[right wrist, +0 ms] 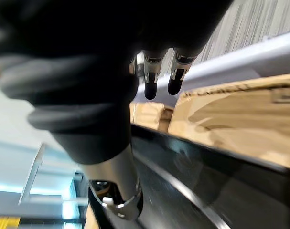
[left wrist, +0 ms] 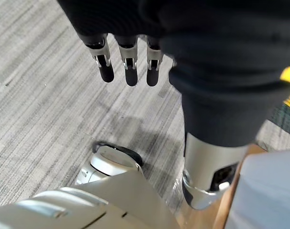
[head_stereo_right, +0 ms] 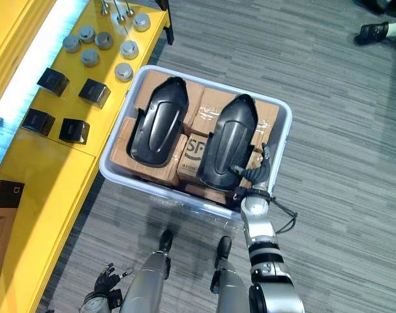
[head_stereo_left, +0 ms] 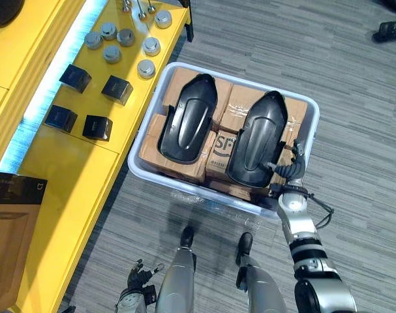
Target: Walk over and take plastic housings, then place them on the shelf
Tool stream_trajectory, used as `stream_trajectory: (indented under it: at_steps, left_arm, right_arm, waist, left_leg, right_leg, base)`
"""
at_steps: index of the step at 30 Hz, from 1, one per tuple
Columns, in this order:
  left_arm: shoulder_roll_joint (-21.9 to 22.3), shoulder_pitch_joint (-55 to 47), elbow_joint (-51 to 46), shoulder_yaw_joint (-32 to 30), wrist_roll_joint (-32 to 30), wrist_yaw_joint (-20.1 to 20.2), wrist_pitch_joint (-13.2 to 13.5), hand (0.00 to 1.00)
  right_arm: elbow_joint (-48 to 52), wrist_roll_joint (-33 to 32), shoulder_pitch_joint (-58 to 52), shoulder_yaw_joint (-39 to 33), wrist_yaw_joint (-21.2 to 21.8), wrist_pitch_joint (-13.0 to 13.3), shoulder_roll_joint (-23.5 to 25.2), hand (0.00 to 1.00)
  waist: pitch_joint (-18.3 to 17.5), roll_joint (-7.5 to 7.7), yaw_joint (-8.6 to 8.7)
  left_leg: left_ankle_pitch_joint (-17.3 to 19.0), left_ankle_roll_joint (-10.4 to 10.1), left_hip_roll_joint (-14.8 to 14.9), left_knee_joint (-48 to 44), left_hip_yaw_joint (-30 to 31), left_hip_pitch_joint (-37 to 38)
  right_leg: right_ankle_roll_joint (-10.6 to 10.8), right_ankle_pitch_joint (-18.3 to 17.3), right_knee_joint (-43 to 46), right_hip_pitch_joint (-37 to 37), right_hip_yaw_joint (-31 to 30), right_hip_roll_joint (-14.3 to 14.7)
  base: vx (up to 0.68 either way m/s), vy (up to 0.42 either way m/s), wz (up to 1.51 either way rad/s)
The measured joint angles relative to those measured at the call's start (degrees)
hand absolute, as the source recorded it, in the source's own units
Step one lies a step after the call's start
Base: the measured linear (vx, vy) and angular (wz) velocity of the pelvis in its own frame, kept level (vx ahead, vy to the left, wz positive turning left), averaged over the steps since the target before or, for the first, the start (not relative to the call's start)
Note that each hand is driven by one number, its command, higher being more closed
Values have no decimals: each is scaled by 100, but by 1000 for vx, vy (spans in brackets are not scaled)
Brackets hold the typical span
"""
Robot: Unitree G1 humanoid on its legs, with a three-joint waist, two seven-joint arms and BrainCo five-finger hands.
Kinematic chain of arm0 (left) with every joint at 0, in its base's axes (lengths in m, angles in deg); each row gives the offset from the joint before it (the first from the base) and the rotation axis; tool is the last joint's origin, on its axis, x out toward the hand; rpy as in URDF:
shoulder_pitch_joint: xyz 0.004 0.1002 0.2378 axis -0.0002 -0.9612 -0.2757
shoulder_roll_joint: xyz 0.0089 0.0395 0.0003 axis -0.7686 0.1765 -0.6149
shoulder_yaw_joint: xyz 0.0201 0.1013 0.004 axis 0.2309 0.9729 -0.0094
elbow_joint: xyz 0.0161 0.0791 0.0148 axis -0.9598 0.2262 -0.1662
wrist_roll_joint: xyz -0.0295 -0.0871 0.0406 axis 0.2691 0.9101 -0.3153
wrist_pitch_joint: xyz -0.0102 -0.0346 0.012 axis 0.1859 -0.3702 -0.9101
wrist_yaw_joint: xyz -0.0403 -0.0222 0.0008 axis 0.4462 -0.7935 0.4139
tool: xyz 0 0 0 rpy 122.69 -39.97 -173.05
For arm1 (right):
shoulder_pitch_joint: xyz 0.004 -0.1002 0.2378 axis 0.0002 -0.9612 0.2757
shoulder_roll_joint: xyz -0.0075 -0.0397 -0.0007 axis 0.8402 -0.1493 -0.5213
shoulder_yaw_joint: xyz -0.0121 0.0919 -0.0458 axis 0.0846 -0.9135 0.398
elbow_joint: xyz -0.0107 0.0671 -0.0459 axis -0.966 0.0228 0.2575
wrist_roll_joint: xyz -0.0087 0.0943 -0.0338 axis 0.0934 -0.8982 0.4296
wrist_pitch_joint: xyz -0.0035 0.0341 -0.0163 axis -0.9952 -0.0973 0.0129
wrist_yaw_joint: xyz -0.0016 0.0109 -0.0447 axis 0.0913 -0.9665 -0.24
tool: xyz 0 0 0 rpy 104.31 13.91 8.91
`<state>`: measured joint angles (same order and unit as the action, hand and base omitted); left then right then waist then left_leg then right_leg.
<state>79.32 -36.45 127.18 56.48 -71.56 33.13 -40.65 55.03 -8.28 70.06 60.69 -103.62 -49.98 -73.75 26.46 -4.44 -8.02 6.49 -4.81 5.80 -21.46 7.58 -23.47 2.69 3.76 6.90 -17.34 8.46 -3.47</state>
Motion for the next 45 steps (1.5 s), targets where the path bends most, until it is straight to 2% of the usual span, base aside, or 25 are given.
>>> stream_trajectory:
  at_steps: [4,7,12,13,19,21,29,32,34,35,37,39,45]
  left_arm:
    - [11,136,89,90,48,-82,55,0]
    - [1,170,99,288,133,-144,118,0]
    - [-11,295,213,500,251,-148,131,0]
    - [-22,305,215,566,304,-148,132,0]
    - [-64,358,220,683,438,-137,160,0]
    - [-65,374,263,688,475,-99,165,0]
    - [-62,376,241,688,475,-19,150,0]
    - [-24,356,-30,685,588,-10,133,0]
    - [75,216,-537,687,771,-17,122,0]
    - [210,-85,-1459,700,944,-21,135,0]
    - [316,-387,-2443,784,1093,-37,214,0]
    - [381,-823,-3963,899,1159,-60,359,0]
    - [370,-1054,-5468,954,992,-315,412,0]
  right_arm:
    - [-362,13,373,-158,-323,-83,-221,0]
    - [-924,-17,833,-307,-486,-128,-567,0]
    - [-2276,-204,1810,-260,-405,-150,-1258,0]
    - [-2682,-268,2057,-67,-222,-164,-1431,100]
    - [-3534,-233,2548,588,346,-213,-2030,100]
    - [-3767,31,2667,915,664,-282,-2271,100]
    - [-3991,757,2782,1219,1269,-516,-2285,100]
    - [-3945,1002,2798,1221,1301,-587,-2155,100]
    - [-3763,1141,2757,1221,1296,-656,-2041,100]
    - [-3129,1270,2480,1220,1267,-675,-1984,100]
    - [-2389,1478,2167,1216,1165,-683,-1930,100]
    - [-1331,1775,1735,1181,932,-677,-1781,100]
    - [-528,2026,729,1094,568,-680,-1349,100]
  waist:
    - [30,-51,-70]
    - [82,-154,-77]
    - [106,-211,-221]
    - [109,-216,-248]
    - [111,-219,-279]
    - [111,-220,-283]
    - [110,-218,-258]
    - [113,-214,-270]
    - [116,-210,-248]
    - [117,-207,-218]
    - [109,-204,-184]
    - [-42,-124,-62]
    - [-415,34,29]
  left_leg:
    - [-1,-1,-3,-52,55,-209]
    - [-15,14,-37,-79,147,-324]
    - [-33,22,-50,-77,173,-444]
    - [-33,22,-52,-77,173,-452]
    - [-34,23,-71,-85,217,-523]
    - [-36,27,-72,-84,219,-522]
    - [-99,26,-59,74,214,-187]
    - [-203,9,-60,293,210,9]
    - [-280,-4,-61,450,207,203]
    - [-332,-11,-63,582,210,402]
    - [-374,-16,-63,707,213,613]
    - [-482,-2,-79,948,226,795]
    - [-663,9,-96,1429,243,1306]
  right_leg:
    - [-8,5,55,-176,32,7]
    - [-10,6,56,-231,118,-9]
    - [-18,13,49,-345,148,-16]
    - [-22,17,41,-350,148,-16]
    - [-41,61,-45,-350,169,-18]
    - [-41,61,-46,-347,169,-19]
    - [-51,68,-136,-47,176,-8]
    - [-51,68,-156,69,187,-23]
    - [-51,68,-175,199,192,-35]
    - [-51,68,-230,371,213,-46]
    - [-52,66,-259,554,230,-55]
    - [-53,60,-342,685,270,-77]
    - [-41,41,-458,1048,319,-113]
  base:
    - [-37,7,5]
    - [-9,7,12]
    - [21,-1,3]
    - [39,0,0]
    - [20,5,3]
    - [0,0,0]
    - [4,-3,1]
    - [0,-24,5]
    - [12,-38,7]
    - [11,-30,8]
    - [9,-22,8]
    - [-10,-23,11]
    - [20,-24,7]
